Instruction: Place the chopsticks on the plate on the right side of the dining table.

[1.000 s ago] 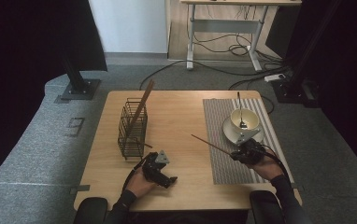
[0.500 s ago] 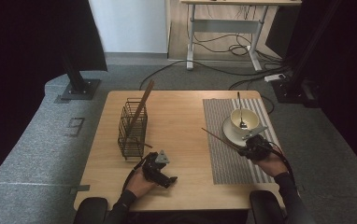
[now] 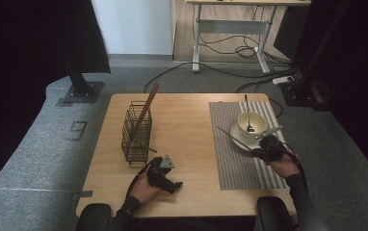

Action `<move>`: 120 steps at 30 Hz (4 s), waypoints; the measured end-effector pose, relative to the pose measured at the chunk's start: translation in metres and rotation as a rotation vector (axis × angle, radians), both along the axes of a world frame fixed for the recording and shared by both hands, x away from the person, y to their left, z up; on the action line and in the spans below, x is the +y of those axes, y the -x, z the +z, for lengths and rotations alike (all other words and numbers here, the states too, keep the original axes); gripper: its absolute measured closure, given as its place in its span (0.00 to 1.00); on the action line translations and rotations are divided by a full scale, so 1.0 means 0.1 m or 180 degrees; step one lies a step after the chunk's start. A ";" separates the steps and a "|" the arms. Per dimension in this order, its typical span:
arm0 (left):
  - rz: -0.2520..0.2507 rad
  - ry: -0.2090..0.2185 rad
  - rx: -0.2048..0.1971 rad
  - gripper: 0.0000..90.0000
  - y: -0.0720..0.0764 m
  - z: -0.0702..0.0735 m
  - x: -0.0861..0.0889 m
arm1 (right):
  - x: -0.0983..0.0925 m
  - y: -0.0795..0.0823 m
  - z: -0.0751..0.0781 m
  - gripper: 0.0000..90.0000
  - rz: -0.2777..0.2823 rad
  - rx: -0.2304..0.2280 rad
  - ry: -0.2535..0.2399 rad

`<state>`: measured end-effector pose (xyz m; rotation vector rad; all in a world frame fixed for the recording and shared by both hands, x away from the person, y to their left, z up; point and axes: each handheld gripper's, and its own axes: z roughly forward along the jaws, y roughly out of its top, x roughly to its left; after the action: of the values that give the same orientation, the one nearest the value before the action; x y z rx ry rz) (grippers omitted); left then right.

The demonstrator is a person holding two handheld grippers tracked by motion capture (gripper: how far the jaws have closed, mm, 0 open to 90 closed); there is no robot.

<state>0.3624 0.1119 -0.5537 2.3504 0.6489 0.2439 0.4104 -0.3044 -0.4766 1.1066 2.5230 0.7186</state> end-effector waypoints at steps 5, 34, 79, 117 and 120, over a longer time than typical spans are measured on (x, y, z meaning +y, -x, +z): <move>0.0002 0.0001 -0.0001 0.00 0.00 0.00 0.00 | -0.05 -0.05 -0.02 0.92 -0.0081 0.0008 0.0017; 0.0004 0.0000 0.0002 0.00 0.00 0.00 0.00 | -0.32 -0.24 -0.14 0.90 -0.0302 0.0068 0.0131; 0.0004 0.0022 0.0001 0.02 0.01 0.00 0.00 | -0.19 0.17 -0.36 0.14 -0.0598 -0.0335 -0.0463; 0.0004 0.0021 0.0003 0.01 0.01 0.00 0.00 | -0.29 -0.28 -0.49 0.02 -0.1154 -0.0555 -0.0439; 0.0004 0.0022 0.0002 0.01 0.01 0.00 0.00 | -0.28 -0.31 -0.50 0.02 -0.1158 -0.0560 -0.0381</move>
<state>0.3616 0.1120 -0.5537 2.3437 0.6507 0.2411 0.4410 -0.3322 -0.5269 1.4244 2.0779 0.8290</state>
